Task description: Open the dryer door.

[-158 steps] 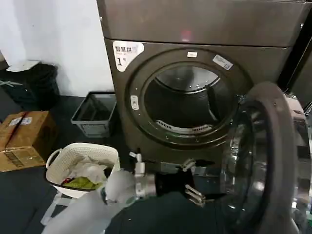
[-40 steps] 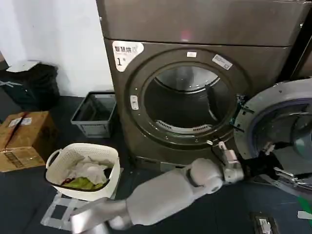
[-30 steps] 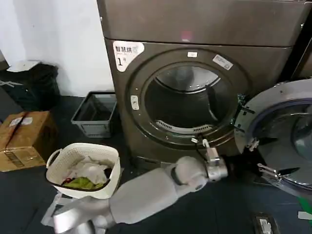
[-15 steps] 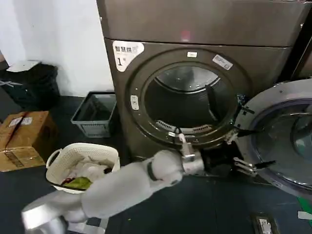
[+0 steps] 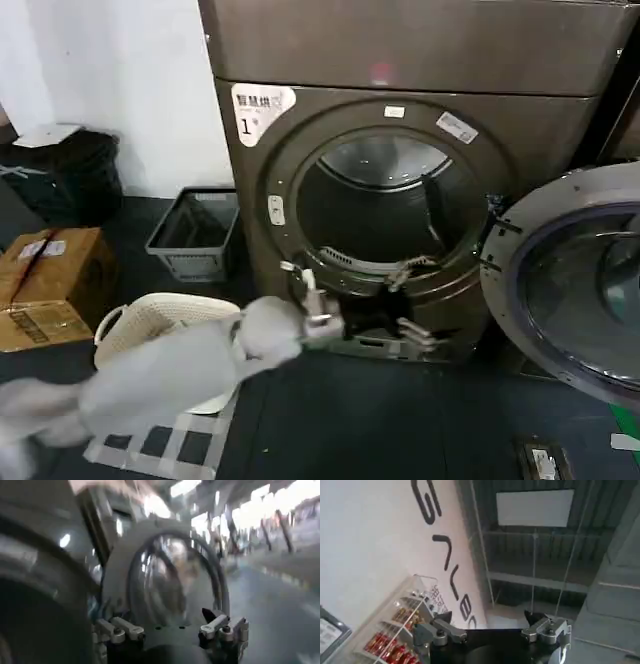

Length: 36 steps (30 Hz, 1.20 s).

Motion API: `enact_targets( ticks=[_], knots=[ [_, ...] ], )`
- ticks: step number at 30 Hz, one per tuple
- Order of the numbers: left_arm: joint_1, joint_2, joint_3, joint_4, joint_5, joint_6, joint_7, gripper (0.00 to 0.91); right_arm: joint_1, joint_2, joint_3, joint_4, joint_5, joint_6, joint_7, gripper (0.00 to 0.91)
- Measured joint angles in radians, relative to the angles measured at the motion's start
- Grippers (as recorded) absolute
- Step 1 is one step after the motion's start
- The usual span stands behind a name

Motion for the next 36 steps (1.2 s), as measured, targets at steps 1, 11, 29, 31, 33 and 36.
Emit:
enact_targets(
  ticks=[1,11,29,31,33,36],
  knots=[
    [-0.010,0.029,0.009,-0.003,-0.012,0.012,0.003,0.907,0.001,-0.001,0.001,-0.002,0.000,0.001,-0.001,0.907],
    [-0.108,0.277,0.108,0.017,0.000,0.002,0.053,0.907,0.013,-0.012,0.026,-0.022,-0.006,-0.006,-0.063,0.907],
    [-0.163,0.574,0.245,0.133,0.251,0.040,0.134,0.907,-0.004,-0.019,0.080,-0.056,-0.061,0.060,-0.041,0.907],
    [-0.150,0.592,0.245,0.150,0.268,0.050,0.143,0.907,-0.006,-0.016,0.083,-0.060,-0.066,0.060,-0.039,0.907],
    [-0.139,0.604,0.244,0.167,0.279,0.056,0.149,0.907,-0.009,-0.013,0.085,-0.061,-0.066,0.059,-0.033,0.907],
    [-0.128,0.621,0.243,0.192,0.292,0.076,0.158,0.907,-0.013,-0.011,0.093,-0.064,-0.066,0.059,-0.030,0.907]
  ],
)
